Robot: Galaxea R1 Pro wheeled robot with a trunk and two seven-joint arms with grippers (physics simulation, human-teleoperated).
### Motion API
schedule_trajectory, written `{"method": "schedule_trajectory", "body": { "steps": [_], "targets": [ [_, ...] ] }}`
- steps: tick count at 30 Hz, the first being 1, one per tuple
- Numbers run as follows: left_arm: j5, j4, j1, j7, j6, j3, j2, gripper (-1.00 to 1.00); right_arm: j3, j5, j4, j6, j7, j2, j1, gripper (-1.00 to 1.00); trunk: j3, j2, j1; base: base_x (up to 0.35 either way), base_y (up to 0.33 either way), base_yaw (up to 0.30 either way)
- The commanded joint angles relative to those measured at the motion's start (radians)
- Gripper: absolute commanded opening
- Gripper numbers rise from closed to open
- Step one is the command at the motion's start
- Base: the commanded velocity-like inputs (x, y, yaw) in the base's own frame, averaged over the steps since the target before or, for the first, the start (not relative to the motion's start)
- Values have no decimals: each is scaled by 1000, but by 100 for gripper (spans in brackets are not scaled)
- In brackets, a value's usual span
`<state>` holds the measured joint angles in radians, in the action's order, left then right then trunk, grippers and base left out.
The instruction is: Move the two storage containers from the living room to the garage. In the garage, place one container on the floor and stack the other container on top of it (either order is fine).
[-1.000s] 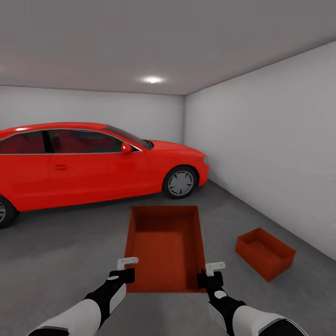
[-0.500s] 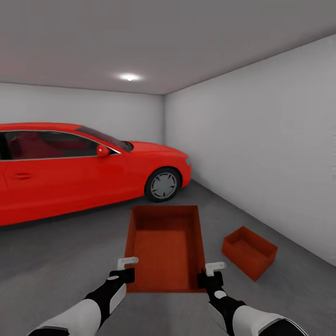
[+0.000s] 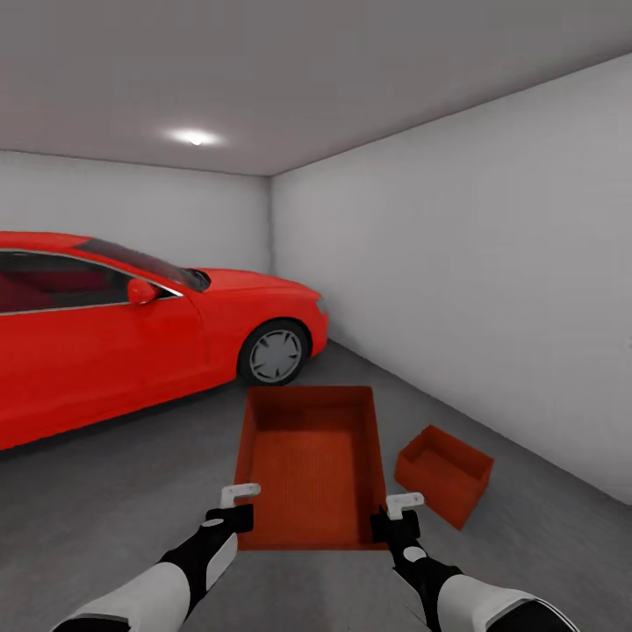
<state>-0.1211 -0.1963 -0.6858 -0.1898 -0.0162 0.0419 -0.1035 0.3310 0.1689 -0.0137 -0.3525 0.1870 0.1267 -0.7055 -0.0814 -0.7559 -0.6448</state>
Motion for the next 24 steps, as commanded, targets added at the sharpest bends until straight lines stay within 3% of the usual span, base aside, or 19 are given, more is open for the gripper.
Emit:
{"method": "schedule_trajectory", "body": {
  "steps": [1,7,24],
  "targets": [
    [-7,1,0,-13,-2,-9,12,-100,-22,7,1,-22,3,1,-2,-100,-2,-1,-1,320,158,-281],
    [-8,0,0,-13,-2,-9,12,-100,-23,7,1,-22,3,1,-2,-100,-2,-1,-1,247,135,-281],
    [-8,1,0,-13,-1,-8,12,-100,-23,7,1,-22,3,1,-2,-100,-2,-1,-1,12,7,-282]
  ]
}}
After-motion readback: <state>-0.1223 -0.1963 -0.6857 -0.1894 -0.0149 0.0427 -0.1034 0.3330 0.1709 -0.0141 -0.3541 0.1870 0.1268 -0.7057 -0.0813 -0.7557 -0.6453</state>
